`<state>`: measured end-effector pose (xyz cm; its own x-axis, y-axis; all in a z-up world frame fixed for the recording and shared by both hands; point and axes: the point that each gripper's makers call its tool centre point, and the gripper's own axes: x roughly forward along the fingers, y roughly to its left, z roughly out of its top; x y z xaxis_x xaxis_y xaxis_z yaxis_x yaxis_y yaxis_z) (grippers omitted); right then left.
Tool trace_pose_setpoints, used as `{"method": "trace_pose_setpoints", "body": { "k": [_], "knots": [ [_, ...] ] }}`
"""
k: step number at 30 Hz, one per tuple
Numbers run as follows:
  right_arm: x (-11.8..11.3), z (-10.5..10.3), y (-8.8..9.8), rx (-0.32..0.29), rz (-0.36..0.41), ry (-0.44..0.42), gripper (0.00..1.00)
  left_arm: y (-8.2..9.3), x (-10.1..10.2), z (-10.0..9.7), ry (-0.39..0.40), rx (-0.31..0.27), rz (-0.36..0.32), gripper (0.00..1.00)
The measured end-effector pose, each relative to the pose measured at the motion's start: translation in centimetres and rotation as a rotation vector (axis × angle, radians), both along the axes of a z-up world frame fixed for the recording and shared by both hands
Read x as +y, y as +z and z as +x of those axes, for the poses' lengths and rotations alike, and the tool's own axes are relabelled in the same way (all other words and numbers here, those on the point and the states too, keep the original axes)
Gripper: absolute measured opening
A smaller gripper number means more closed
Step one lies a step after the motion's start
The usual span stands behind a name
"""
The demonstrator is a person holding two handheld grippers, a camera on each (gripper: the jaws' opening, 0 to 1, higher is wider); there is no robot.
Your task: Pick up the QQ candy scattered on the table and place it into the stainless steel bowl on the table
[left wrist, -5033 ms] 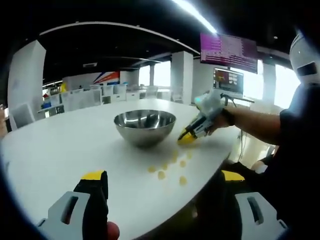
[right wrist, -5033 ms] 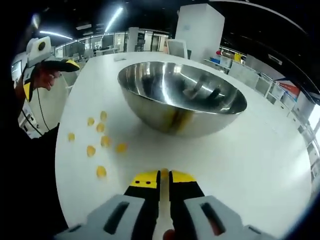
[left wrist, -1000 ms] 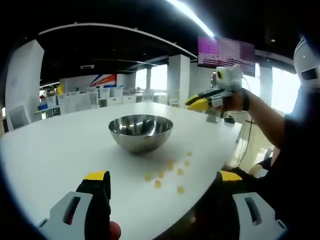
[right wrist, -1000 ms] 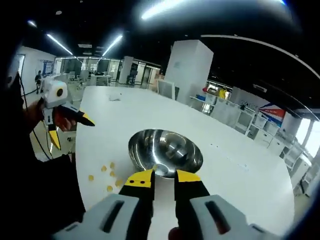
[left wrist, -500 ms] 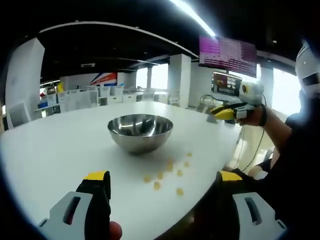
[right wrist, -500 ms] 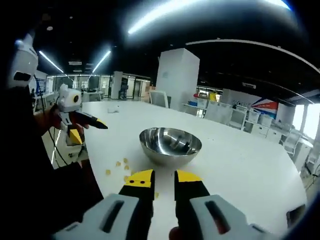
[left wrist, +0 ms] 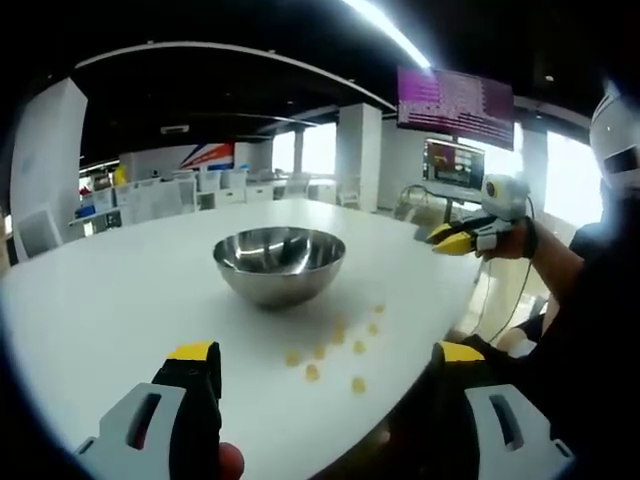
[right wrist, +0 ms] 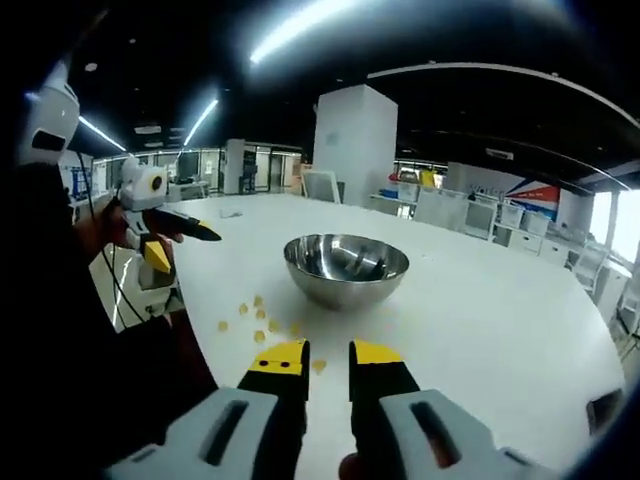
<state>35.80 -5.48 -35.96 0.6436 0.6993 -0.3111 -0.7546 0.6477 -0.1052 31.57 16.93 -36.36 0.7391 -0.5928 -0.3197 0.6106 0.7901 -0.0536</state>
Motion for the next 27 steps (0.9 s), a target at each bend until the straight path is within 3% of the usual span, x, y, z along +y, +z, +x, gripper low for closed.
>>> {"method": "trace_pose_setpoints", "body": {
  "k": [8, 27],
  "knots": [
    [1.5, 0.3, -3.0, 0.046, -0.074, 0.033, 0.16, 0.0, -0.2, 0.0, -0.011, 0.001, -0.002, 0.87],
    [6.0, 3.2, -8.8, 0.131, -0.173, 0.069, 0.16, -0.6, 1.4, -0.2, 0.009, 0.010, -0.020, 0.86]
  ]
}}
